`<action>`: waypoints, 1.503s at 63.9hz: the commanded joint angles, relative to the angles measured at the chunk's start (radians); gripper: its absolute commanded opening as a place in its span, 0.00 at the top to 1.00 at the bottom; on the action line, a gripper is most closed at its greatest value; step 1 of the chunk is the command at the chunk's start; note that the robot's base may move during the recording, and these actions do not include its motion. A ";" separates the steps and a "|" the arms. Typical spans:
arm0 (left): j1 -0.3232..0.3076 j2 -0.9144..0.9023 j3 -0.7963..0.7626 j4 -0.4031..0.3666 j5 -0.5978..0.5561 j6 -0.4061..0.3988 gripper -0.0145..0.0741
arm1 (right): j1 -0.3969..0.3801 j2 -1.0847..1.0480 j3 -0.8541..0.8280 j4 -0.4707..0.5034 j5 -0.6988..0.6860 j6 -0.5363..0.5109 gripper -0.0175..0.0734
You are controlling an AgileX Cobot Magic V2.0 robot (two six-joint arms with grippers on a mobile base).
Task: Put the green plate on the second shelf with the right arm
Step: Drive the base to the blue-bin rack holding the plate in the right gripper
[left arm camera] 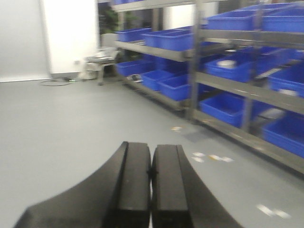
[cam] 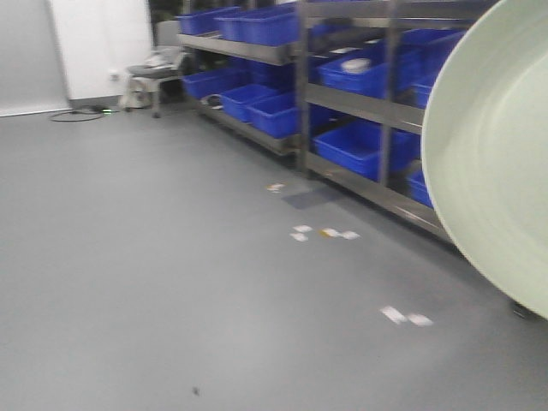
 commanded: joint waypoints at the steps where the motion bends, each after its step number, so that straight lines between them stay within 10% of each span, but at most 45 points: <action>1: -0.005 -0.016 0.042 -0.006 -0.085 -0.001 0.69 | -0.006 0.009 -0.035 0.009 -0.122 0.002 0.75; 96: -0.005 -0.016 0.042 -0.006 -0.085 -0.001 0.69 | -0.006 0.009 -0.035 0.009 -0.122 0.002 0.75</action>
